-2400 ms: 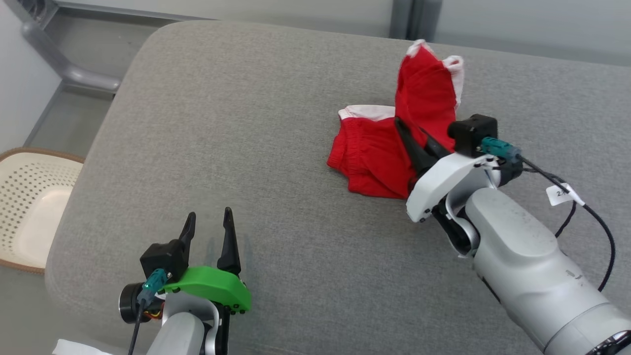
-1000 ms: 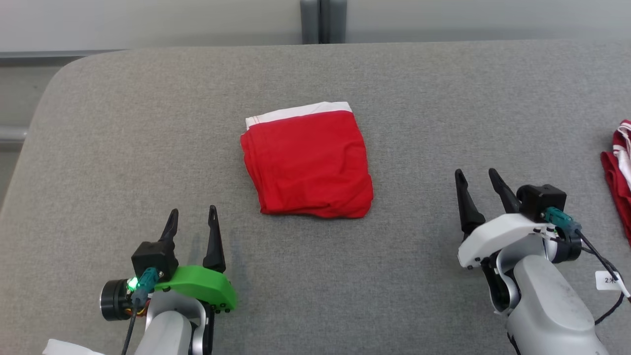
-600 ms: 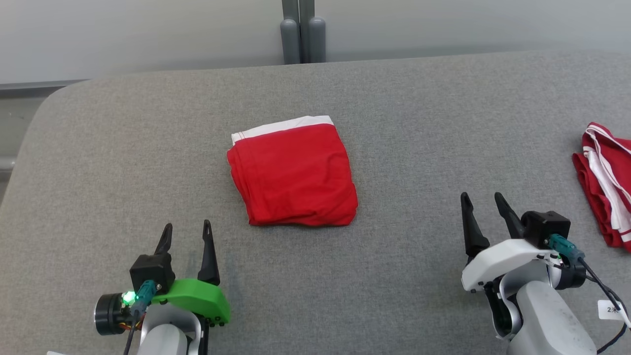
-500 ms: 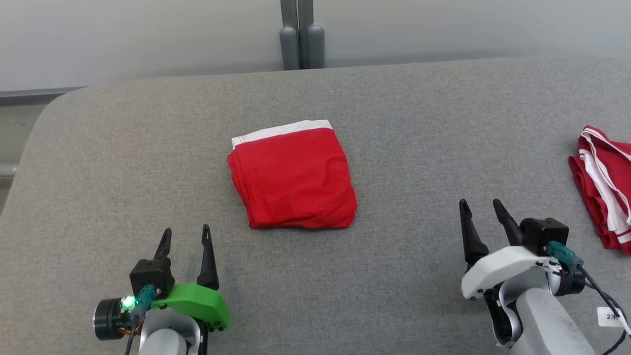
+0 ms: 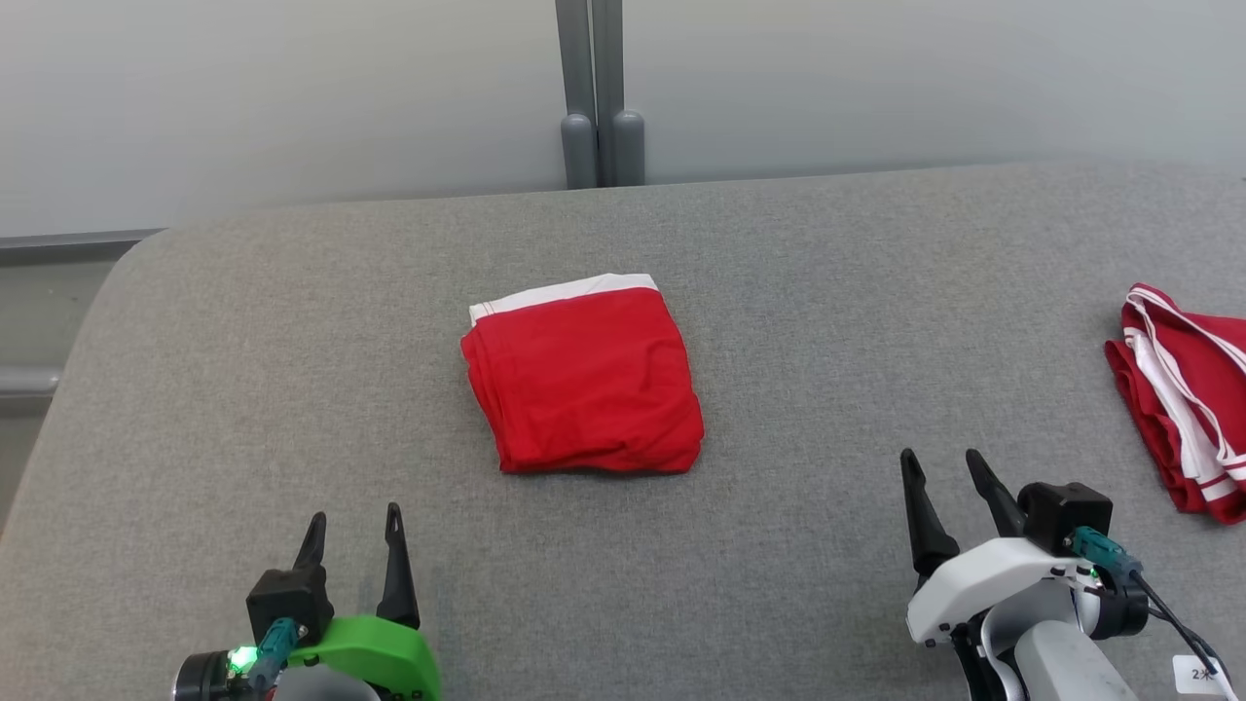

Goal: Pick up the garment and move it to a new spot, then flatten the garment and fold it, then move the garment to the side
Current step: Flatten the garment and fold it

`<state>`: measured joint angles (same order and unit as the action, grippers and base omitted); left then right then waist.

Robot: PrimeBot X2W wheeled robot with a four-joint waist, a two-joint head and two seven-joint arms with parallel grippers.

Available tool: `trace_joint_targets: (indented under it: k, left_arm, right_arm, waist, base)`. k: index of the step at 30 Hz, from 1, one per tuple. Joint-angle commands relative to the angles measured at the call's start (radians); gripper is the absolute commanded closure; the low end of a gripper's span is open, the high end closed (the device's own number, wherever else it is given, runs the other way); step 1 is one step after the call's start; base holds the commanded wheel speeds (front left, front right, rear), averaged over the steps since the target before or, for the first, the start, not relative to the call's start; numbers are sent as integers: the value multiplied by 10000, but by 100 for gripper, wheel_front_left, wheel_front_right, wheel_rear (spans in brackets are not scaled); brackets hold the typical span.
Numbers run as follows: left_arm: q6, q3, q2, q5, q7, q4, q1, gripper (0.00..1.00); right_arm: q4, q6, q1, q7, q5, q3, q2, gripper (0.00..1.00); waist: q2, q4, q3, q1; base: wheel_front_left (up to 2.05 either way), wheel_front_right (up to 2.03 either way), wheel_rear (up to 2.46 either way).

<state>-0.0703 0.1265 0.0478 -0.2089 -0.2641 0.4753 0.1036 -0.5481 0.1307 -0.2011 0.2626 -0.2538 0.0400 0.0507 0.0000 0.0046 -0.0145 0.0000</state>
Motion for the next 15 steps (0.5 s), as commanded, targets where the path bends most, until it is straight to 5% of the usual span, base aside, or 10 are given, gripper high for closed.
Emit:
trace_joint_targets:
  k: [1, 15]
  left_arm:
    - [-5, -74, 59, -38, 6, -28, -202, 0]
    - [-110, -182, 59, -88, 6, -156, -429, 0]
  right_arm:
    - [-19, -2, 175, 25, -113, 36, 11, 0]
    - [-58, -2, 350, 25, -328, 109, 10, 0]
  waist:
    - [0, -2, 89, 0]
    - [0, 196, 416, 0]
  base:
    - [0, 0, 0]
    - [0, 0, 0]
